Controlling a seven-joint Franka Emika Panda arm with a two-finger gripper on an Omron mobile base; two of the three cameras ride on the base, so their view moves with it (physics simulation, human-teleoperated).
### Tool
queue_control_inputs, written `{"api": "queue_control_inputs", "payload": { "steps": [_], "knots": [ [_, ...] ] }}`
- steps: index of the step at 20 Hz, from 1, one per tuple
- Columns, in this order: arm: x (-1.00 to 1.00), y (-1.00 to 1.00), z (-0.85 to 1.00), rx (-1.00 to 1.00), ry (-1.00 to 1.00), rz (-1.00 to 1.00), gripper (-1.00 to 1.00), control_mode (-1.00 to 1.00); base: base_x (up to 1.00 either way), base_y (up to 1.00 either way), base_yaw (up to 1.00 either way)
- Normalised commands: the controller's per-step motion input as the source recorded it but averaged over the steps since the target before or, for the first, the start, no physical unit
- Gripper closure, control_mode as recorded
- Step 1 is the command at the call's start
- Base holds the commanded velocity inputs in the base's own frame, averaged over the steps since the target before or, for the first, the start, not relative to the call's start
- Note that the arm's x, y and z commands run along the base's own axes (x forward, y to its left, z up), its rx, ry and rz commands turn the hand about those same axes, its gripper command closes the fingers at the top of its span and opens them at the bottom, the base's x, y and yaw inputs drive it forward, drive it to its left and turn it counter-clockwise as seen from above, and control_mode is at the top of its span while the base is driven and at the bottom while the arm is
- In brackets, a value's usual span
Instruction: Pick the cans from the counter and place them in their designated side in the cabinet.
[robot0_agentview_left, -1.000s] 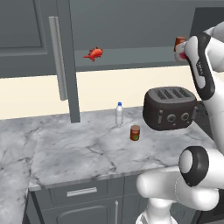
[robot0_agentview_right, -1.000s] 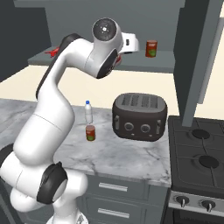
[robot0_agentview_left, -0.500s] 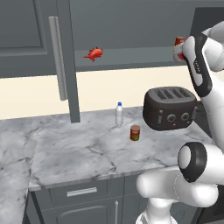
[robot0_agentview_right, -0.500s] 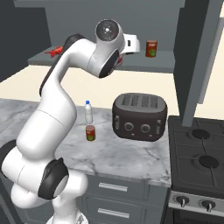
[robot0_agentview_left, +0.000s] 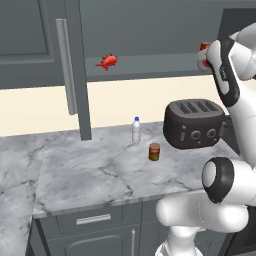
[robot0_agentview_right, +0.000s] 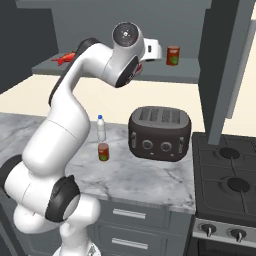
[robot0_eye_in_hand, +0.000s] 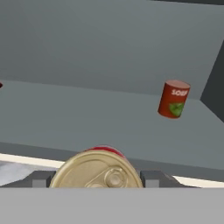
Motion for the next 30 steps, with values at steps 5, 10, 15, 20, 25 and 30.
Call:
{"api": "queue_control_inputs", "payload": {
  "steps": [5,10,15,20,25,30],
  "knots": [
    [0.14,-0.03,0.0,0.0,0.0,0.0,1.0,-1.0,0.0,0.0,0.0],
    [0.16,0.0,0.0,0.0,-0.03,0.0,1.0,-1.0,0.0,0.0,0.0],
    [0.14,-0.02,0.0,0.0,-0.03,0.0,1.0,-1.0,0.0,0.0,0.0],
    [0.14,-0.07,-0.01,0.0,-0.02,0.0,1.0,-1.0,0.0,0.0,0.0],
    [0.1,-0.1,-0.03,0.0,-0.03,0.0,1.0,-1.0,0.0,0.0,0.0],
    [0.11,-0.11,-0.05,0.0,-0.01,0.0,1.0,-1.0,0.0,0.0,0.0]
  ]
}}
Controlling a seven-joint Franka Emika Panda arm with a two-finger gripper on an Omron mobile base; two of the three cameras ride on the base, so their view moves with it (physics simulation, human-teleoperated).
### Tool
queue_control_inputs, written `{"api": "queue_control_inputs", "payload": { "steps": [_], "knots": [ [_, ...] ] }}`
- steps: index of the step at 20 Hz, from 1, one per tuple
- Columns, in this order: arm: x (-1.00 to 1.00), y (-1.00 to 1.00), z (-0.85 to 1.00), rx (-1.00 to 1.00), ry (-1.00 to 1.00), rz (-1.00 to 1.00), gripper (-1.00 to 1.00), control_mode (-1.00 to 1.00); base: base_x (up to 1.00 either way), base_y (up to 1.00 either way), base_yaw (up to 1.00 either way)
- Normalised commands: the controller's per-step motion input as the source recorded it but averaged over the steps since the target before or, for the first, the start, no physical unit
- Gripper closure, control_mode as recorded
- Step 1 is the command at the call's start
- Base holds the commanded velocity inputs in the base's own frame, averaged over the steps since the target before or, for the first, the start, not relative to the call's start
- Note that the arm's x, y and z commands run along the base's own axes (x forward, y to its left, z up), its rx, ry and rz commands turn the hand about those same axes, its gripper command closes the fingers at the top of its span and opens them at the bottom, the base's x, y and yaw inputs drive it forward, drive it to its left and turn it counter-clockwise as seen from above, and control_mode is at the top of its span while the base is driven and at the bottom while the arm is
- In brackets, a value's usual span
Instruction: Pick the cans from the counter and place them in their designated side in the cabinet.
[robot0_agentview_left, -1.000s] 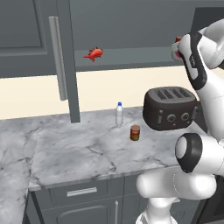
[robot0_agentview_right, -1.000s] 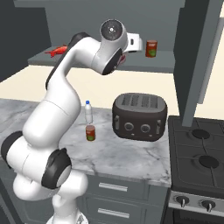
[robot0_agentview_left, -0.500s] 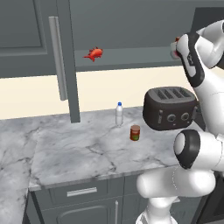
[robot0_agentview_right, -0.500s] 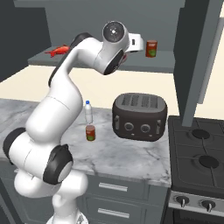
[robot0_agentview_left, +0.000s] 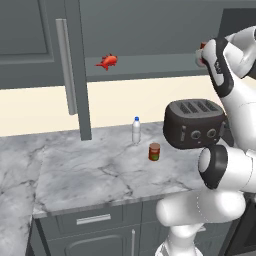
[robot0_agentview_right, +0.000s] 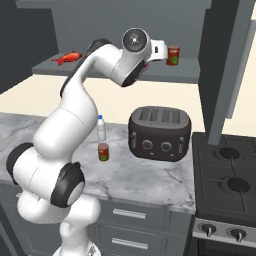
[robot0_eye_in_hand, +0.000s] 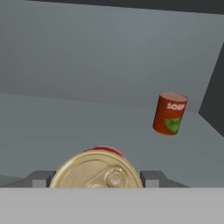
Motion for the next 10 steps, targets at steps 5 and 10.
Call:
{"api": "queue_control_inputs", "payload": {
  "steps": [5,10],
  "knots": [
    [0.2,-0.06,-0.09,0.0,0.0,0.0,1.0,-1.0,0.0,0.0,0.0],
    [0.23,-0.02,-0.06,0.0,0.02,0.0,1.0,-1.0,0.0,0.0,0.0]
  ]
}}
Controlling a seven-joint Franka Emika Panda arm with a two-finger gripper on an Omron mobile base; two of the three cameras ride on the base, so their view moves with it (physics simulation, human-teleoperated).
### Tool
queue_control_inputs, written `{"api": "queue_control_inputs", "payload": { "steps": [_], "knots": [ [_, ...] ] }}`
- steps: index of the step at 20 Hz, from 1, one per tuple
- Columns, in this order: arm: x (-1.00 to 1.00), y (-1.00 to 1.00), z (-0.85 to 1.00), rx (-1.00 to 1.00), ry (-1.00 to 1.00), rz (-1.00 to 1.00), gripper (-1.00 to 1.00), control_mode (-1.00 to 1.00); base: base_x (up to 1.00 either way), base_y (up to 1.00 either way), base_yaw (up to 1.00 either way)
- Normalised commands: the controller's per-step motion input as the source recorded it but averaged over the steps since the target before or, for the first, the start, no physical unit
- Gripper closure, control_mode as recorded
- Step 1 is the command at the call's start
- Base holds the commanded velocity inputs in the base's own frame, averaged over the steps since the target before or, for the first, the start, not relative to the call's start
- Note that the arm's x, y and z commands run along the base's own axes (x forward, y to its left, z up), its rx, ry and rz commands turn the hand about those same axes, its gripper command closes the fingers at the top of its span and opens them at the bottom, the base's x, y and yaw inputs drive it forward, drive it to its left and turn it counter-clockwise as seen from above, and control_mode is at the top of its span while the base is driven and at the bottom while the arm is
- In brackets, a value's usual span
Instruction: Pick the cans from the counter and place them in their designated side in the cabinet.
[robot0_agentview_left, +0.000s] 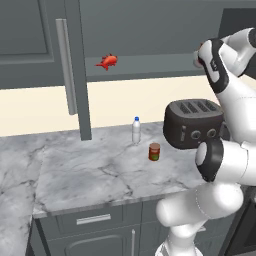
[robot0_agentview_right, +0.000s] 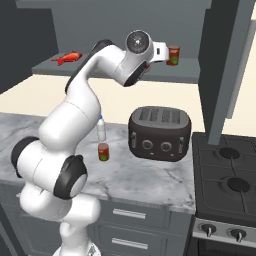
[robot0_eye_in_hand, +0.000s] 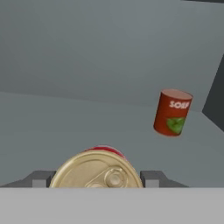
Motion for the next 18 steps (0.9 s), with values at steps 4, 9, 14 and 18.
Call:
{"api": "queue_control_inputs", "payload": {
  "steps": [4,9,14,18],
  "knots": [
    [0.24,-0.03,-0.03,0.0,0.03,0.0,1.0,-1.0,0.0,0.0,0.0],
    [0.24,-0.05,-0.02,0.0,0.03,0.0,1.0,-1.0,0.0,0.0,0.0],
    [0.24,-0.08,-0.03,0.0,0.02,0.0,1.0,-1.0,0.0,0.0,0.0],
    [0.25,-0.1,-0.03,0.0,0.0,0.0,1.0,-1.0,0.0,0.0,0.0]
  ]
}}
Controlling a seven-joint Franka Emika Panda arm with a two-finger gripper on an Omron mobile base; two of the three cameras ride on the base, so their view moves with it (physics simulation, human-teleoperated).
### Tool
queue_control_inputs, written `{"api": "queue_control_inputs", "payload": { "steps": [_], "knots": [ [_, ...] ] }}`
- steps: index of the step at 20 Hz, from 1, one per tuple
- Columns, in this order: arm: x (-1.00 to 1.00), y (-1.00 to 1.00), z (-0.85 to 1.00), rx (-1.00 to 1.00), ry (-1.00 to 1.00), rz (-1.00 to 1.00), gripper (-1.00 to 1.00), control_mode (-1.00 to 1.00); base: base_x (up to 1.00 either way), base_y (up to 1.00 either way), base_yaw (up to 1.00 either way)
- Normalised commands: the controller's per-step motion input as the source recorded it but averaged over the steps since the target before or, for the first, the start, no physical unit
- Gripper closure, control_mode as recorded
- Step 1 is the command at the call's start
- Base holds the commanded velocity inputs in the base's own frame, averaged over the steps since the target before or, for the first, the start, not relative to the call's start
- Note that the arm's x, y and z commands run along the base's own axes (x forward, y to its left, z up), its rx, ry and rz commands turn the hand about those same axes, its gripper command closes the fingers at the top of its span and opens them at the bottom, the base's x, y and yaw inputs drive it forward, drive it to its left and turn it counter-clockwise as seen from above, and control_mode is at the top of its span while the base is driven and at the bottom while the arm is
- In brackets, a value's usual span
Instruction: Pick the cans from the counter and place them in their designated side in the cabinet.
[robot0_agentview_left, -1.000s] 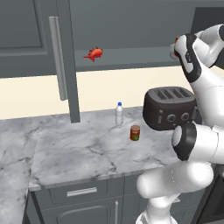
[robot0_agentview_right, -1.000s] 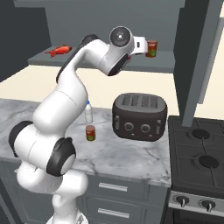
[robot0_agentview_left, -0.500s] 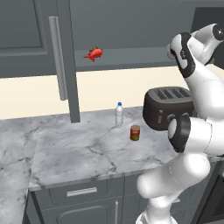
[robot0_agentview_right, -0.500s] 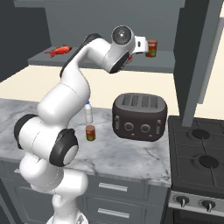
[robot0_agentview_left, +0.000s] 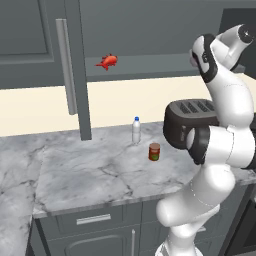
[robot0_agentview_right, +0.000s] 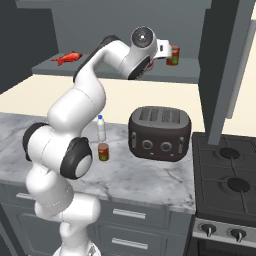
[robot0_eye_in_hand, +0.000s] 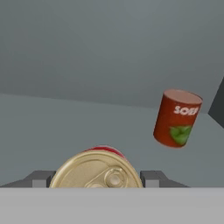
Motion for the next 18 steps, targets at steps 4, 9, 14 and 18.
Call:
{"api": "queue_control_inputs", "payload": {
  "steps": [4,9,14,18],
  "knots": [
    [0.28,-0.07,-0.05,0.0,0.01,0.0,1.0,-1.0,0.0,0.0,0.0],
    [0.27,-0.08,-0.07,0.0,0.01,0.0,1.0,-1.0,0.0,0.0,0.0],
    [0.25,-0.07,-0.09,0.0,0.03,0.0,1.0,-1.0,0.0,0.0,0.0],
    [0.24,-0.03,-0.15,0.0,0.06,0.0,1.0,-1.0,0.0,0.0,0.0]
  ]
}}
